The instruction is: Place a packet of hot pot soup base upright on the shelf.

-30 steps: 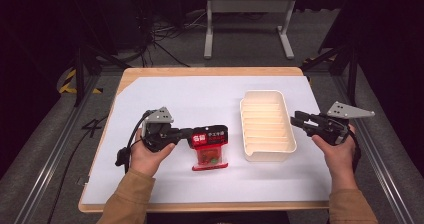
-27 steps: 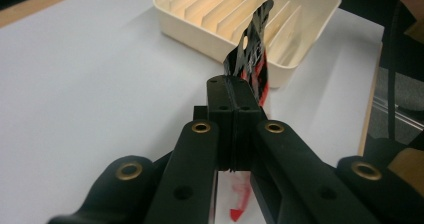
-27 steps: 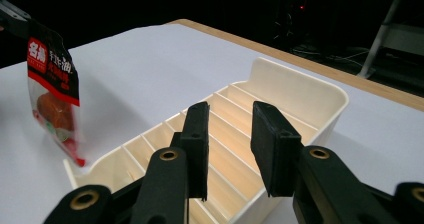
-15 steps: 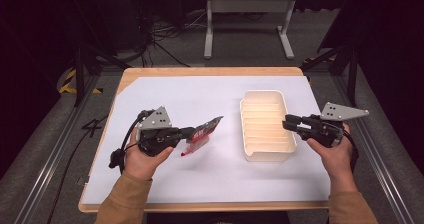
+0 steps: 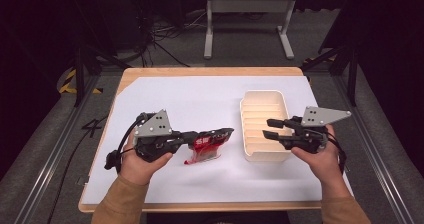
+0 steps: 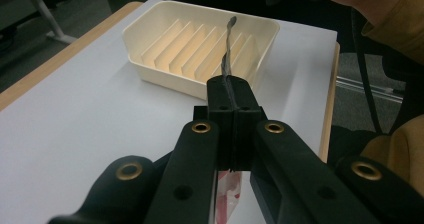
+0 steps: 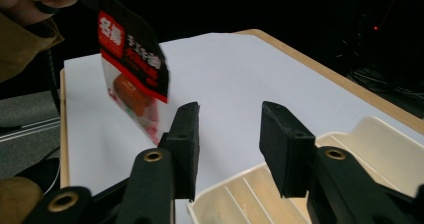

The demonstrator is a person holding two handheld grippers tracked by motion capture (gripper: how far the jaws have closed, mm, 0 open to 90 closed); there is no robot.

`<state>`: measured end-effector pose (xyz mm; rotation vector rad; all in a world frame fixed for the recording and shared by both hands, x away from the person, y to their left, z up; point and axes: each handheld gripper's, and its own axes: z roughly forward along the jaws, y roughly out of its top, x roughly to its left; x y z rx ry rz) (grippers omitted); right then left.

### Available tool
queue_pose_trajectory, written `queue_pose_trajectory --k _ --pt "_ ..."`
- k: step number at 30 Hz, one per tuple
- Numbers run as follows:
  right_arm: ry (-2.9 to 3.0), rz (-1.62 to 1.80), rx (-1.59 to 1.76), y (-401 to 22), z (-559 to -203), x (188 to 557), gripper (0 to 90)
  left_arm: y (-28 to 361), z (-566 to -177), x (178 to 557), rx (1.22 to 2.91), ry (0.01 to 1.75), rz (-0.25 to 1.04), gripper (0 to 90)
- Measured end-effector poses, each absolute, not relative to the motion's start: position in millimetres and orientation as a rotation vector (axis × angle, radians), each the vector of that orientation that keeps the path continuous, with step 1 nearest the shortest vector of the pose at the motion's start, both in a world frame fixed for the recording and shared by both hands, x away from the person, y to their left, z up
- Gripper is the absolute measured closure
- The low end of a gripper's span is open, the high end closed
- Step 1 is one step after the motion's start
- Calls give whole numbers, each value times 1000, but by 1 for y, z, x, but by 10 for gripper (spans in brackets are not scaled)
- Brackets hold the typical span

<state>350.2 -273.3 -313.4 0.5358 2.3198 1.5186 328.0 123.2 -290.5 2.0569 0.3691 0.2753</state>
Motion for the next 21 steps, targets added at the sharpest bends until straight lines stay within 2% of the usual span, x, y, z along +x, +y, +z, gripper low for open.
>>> queue_pose_trajectory --k 8,21 --pt "2387 1509 462 -240 -317 346 526 116 -293 326 2059 328 255 900" --pt "2486 1471 368 -211 -326 341 533 98 -296 320 2092 240 218 900"
